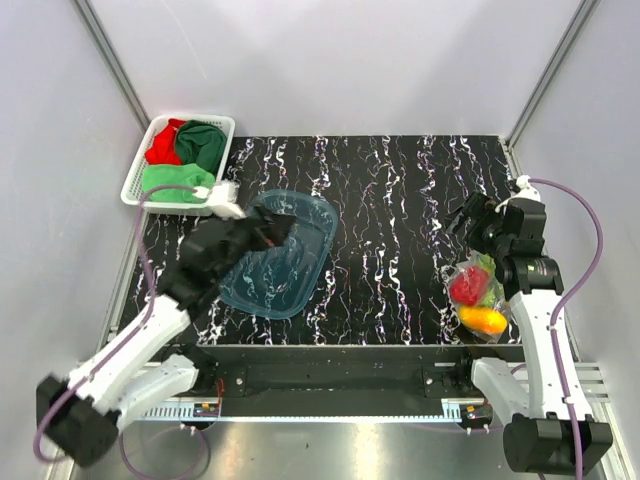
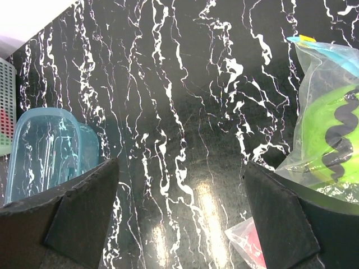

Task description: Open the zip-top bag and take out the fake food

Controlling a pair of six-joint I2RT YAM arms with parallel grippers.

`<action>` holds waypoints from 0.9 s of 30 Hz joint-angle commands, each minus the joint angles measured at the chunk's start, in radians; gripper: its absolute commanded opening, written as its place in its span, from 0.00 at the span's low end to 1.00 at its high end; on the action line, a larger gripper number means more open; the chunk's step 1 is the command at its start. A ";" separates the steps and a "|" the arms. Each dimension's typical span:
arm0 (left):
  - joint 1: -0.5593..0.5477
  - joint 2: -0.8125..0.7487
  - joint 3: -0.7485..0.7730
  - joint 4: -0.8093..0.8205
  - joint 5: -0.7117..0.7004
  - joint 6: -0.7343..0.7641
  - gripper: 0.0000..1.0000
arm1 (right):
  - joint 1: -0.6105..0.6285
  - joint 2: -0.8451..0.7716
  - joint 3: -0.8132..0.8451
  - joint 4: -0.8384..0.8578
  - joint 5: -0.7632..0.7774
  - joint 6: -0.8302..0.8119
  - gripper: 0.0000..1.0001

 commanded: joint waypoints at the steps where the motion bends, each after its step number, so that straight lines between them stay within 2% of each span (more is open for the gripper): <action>1: -0.238 0.189 0.127 0.108 -0.109 0.065 0.99 | -0.001 0.053 0.127 -0.077 0.041 0.017 1.00; 4: -0.361 0.417 0.285 0.139 -0.109 0.107 0.99 | -0.001 0.115 0.224 -0.183 0.113 0.061 1.00; 6: -0.404 0.606 0.374 0.147 -0.049 0.114 0.99 | -0.001 0.140 0.265 -0.223 0.115 0.069 1.00; 7: -0.447 0.724 0.479 0.150 -0.031 0.122 0.99 | -0.001 0.145 0.279 -0.235 0.140 0.080 1.00; 13: -0.571 1.103 0.865 0.185 0.061 0.096 0.99 | -0.001 0.155 0.355 -0.293 0.202 0.066 1.00; 17: -0.605 1.258 1.009 0.274 0.127 0.035 0.99 | -0.001 0.142 0.381 -0.300 0.220 0.074 1.00; 22: -0.620 1.367 1.054 0.374 0.181 -0.088 0.98 | -0.002 0.151 0.396 -0.326 0.204 0.071 1.00; 23: -0.622 1.374 1.040 0.413 0.193 -0.100 0.96 | -0.002 0.149 0.395 -0.324 0.204 0.069 1.00; 27: -0.620 1.392 1.024 0.385 0.198 -0.131 0.72 | -0.002 0.143 0.385 -0.318 0.205 0.059 1.00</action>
